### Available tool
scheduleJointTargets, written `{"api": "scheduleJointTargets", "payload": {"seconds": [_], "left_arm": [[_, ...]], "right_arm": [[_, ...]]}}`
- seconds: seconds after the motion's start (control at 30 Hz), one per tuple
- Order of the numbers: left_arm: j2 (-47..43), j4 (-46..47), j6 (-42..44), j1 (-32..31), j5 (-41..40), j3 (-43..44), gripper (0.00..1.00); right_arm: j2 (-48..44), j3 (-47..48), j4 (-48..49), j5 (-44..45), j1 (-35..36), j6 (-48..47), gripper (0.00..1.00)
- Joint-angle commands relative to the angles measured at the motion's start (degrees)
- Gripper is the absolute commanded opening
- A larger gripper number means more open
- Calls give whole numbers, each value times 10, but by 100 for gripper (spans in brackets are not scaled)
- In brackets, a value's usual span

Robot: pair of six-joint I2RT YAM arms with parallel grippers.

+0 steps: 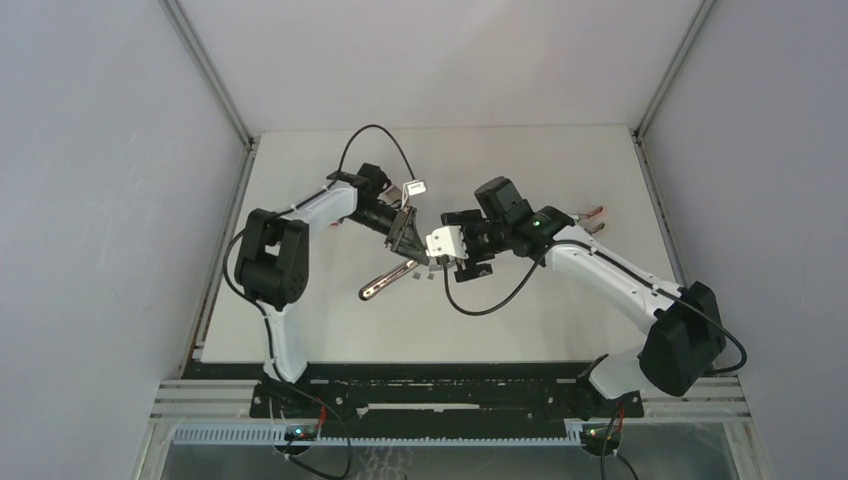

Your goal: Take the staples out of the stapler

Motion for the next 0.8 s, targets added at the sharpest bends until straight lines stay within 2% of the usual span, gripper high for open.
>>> {"api": "scheduleJointTargets", "payload": {"seconds": [0.0,0.13,0.37,0.47,0.63,0.77], "left_arm": [[-1,-21,4,0,56,38,3],[13,-62,41,-7,48,51,3],[45,-191,150,-19,43,104,3],[46,-202,161,-21,43,107,3],[47,-206,165,-21,42,107,4],[54,-211,168,-21,43,109,11]], "right_arm": [[18,-1,52,59,25,-9,77],[32,-1,82,85,40,11,68],[51,-7,98,113,55,18,48],[54,-11,96,119,59,14,43],[56,-13,95,126,61,16,23],[57,-14,96,130,61,21,13]]}}
